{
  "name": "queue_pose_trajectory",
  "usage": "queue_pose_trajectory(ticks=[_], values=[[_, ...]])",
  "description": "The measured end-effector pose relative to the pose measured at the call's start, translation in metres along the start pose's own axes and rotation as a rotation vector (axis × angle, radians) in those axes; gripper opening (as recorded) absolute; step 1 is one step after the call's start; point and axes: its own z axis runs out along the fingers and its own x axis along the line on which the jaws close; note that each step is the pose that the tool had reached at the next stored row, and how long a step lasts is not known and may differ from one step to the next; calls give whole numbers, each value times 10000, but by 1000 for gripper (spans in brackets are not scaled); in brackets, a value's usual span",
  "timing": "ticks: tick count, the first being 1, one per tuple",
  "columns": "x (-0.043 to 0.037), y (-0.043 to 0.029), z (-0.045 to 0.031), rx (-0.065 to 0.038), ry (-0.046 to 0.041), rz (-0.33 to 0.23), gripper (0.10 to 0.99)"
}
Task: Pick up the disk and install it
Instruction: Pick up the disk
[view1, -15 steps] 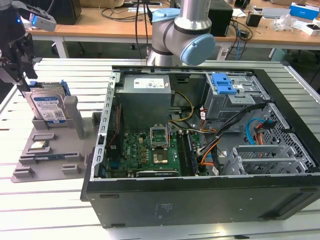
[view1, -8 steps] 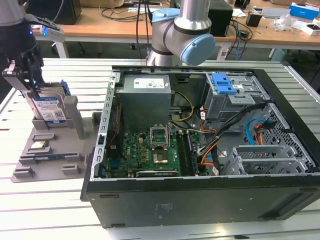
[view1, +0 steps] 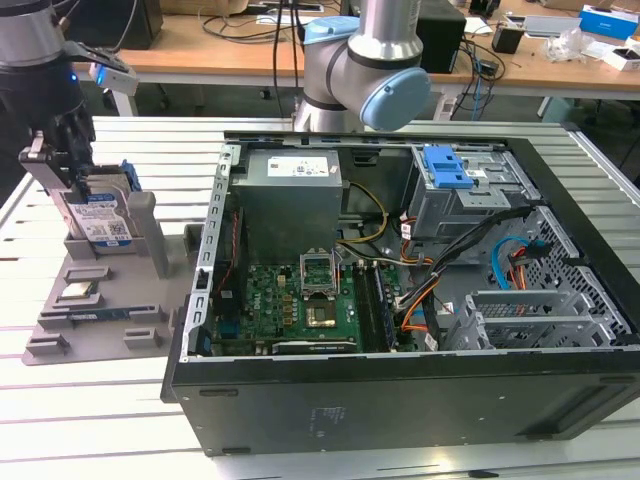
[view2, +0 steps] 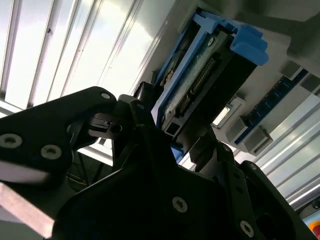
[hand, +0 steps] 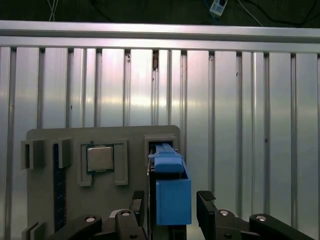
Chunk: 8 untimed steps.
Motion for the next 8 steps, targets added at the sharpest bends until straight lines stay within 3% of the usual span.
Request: queue_pose_trajectory(ticks=[8], values=[[1,-20,39,-1,35,-23,541]])
